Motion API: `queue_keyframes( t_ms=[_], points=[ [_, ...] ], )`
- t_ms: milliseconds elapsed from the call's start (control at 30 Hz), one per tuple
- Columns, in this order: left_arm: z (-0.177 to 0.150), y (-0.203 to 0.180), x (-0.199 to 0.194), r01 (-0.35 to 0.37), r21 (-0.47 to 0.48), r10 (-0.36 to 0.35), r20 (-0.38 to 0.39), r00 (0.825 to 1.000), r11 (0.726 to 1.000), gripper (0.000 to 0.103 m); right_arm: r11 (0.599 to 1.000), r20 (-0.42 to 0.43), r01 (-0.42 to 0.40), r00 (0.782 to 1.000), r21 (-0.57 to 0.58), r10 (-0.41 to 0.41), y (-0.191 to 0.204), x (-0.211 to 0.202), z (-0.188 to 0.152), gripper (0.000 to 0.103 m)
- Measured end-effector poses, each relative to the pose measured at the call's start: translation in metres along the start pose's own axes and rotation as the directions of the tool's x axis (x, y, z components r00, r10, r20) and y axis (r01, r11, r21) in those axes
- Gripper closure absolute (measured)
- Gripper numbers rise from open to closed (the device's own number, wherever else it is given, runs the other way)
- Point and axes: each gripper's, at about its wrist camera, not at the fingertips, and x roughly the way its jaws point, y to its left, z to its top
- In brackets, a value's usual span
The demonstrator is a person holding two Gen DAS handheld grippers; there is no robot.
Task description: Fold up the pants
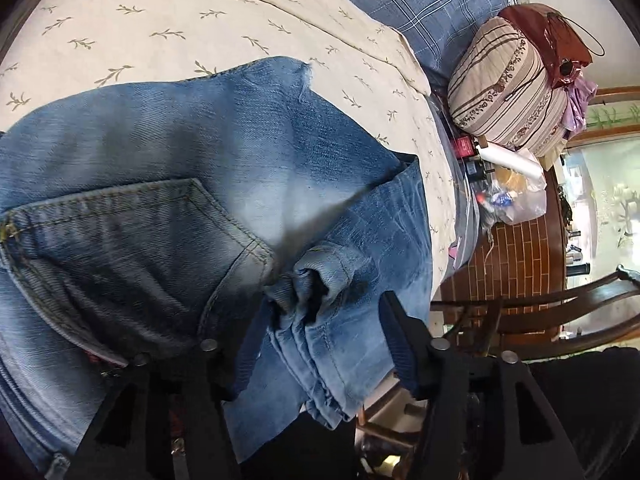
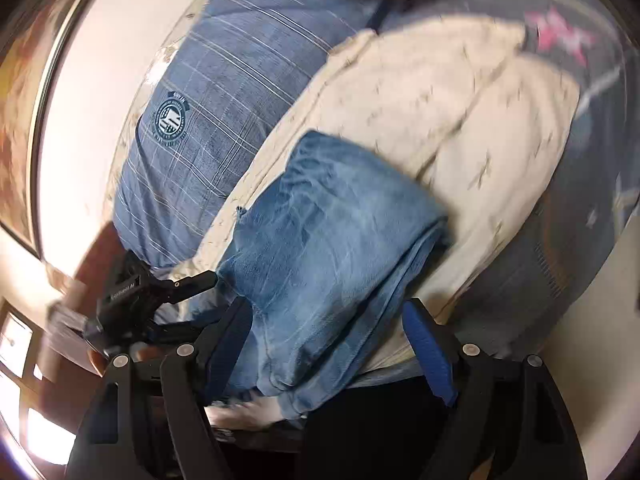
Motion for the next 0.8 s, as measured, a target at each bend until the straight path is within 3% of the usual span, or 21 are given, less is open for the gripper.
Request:
queue_keyframes(
  t_ms=[33, 100, 133, 167, 233, 333, 400, 533, 633, 700, 767, 800],
  points=[
    [0.003, -0.002, 0.012, -0.013, 0.0, 0.013, -0.003, 1.0, 1.0, 0.044, 0.999, -0.012, -0.035, 0.999, 0.017, 0.035, 0.0, 0.005, -0.001, 0.033],
    [0.008, -0.009, 0.023, -0.043, 0.01, 0.043, -0.013, 0.999, 0.999, 0.052, 1.0, -0.053, -0.028, 0.998, 0.014, 0.029, -0.002, 0.016, -0.005, 0.053],
    [0.008, -0.016, 0.025, -0.06, 0.026, 0.06, -0.012, 0.998, 0.998, 0.074, 1.0, -0.074, -0.015, 0.997, 0.019, 0.016, -0.003, 0.023, -0.005, 0.085],
    [0.011, -0.023, 0.027, -0.073, 0.043, 0.074, -0.015, 0.997, 0.996, 0.085, 0.999, -0.094, -0.024, 0.995, 0.038, 0.027, -0.005, 0.029, -0.002, 0.098],
    [0.021, -0.044, 0.027, -0.07, 0.068, 0.071, -0.015, 0.997, 0.995, 0.085, 0.996, -0.065, -0.067, 0.995, 0.06, 0.071, -0.004, 0.027, 0.009, 0.099],
    [0.039, -0.084, 0.01, -0.035, 0.127, 0.026, 0.073, 0.997, 0.991, 0.085, 0.985, 0.081, -0.174, 0.982, 0.008, 0.173, 0.017, 0.001, 0.038, 0.099],
    [0.048, -0.101, 0.0, -0.053, 0.173, 0.031, 0.126, 0.991, 0.984, 0.084, 0.979, 0.118, -0.2, 0.972, -0.046, 0.204, 0.03, -0.007, 0.05, 0.099],
    [0.044, -0.086, 0.006, -0.118, 0.154, 0.102, 0.108, 0.989, 0.981, 0.083, 0.978, 0.024, -0.208, 0.978, -0.016, 0.209, 0.027, 0.024, 0.039, 0.098],
    [0.033, -0.056, 0.02, -0.175, 0.106, 0.168, 0.068, 0.983, 0.979, 0.083, 0.991, -0.13, -0.133, 0.983, 0.011, 0.133, 0.014, 0.064, 0.004, 0.095],
    [0.032, -0.041, 0.024, -0.21, 0.084, 0.207, 0.045, 0.977, 0.974, 0.082, 0.993, -0.18, -0.115, 0.976, 0.039, 0.12, 0.008, 0.077, -0.008, 0.095],
    [0.035, -0.039, 0.024, -0.176, 0.053, 0.174, 0.035, 0.984, 0.983, 0.08, 0.991, -0.18, -0.127, 0.975, 0.034, 0.131, 0.012, 0.071, -0.008, 0.093],
    [0.036, -0.039, 0.02, -0.157, 0.041, 0.156, 0.037, 0.987, 0.987, 0.08, 0.991, -0.177, -0.128, 0.976, 0.022, 0.13, 0.014, 0.065, -0.006, 0.086]
  ],
)
